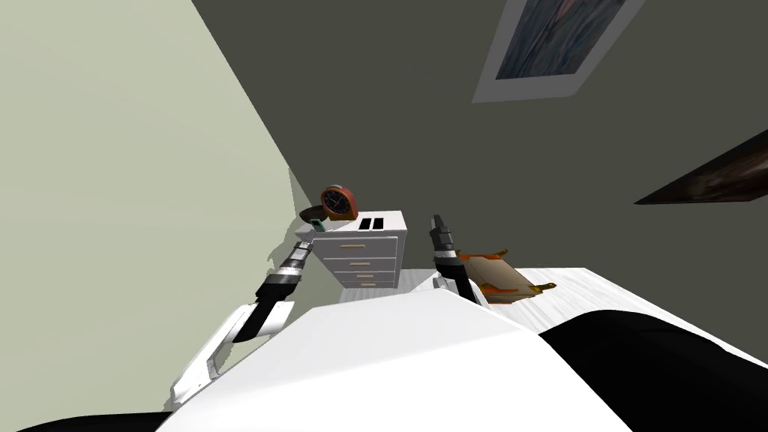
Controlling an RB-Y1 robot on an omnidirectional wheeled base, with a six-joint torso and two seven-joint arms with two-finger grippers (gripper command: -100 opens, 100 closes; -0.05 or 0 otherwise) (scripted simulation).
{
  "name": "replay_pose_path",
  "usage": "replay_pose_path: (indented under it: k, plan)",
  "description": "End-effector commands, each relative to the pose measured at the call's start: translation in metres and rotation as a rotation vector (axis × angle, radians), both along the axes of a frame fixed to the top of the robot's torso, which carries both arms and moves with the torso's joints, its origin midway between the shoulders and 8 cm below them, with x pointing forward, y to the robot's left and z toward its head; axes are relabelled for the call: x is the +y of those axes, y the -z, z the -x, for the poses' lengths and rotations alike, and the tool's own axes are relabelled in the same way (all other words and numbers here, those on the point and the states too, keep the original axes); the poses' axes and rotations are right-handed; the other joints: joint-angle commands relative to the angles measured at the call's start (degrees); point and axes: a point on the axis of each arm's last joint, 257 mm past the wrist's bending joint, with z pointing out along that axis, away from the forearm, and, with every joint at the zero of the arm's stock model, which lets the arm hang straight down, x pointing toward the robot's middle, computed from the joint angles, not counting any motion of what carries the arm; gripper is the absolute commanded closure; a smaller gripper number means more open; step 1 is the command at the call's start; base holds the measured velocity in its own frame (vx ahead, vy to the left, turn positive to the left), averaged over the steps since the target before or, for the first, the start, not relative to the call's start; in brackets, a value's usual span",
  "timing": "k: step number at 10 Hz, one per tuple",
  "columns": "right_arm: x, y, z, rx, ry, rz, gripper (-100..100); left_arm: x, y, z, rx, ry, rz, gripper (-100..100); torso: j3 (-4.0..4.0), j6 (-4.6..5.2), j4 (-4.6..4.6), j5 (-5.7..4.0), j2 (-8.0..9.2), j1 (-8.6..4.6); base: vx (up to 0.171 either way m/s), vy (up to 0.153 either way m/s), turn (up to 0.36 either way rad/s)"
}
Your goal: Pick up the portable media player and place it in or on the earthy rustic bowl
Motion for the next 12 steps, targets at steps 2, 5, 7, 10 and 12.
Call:
replay_pose_path:
  k: [2,5,7,10,12]
  plan:
    - [0.0,0.0,0.0,0.0,0.0,0.0,0,0.019,0.015,-0.007,0.059,-0.037,-0.114,-100,0.0,0.0,0.0,0.0,0.0,0.01,0.025,-0.009,-0.071]
    - [0.0,0.0,0.0,0.0,0.0,0.0,0,0.044,0.028,-0.013,0.119,-0.079,-0.246,-100,0.0,0.0,0.0,0.01,0.0,0.01,0.025,-0.008,-0.071]
    - [0.0,0.0,0.0,0.0,0.0,0.0,0,0.061,0.033,-0.016,0.152,-0.108,-0.33,-100,0.0,-0.01,0.0,0.01,0.0,0.01,0.024,-0.01,-0.071]
    - [0.0,0.0,0.0,0.0,0.0,0.0,0,0.085,0.036,-0.021,0.193,-0.147,-0.447,-100,0.01,-0.01,0.0,0.01,0.01,0.01,0.023,-0.007,-0.064]
    - [0.0,0.0,0.0,0.0,0.0,0.0,0,0.099,0.036,-0.023,0.213,-0.169,-0.515,-100,0.01,-0.01,0.0,0.0,0.02,0.0,0.02,-0.007,-0.048]
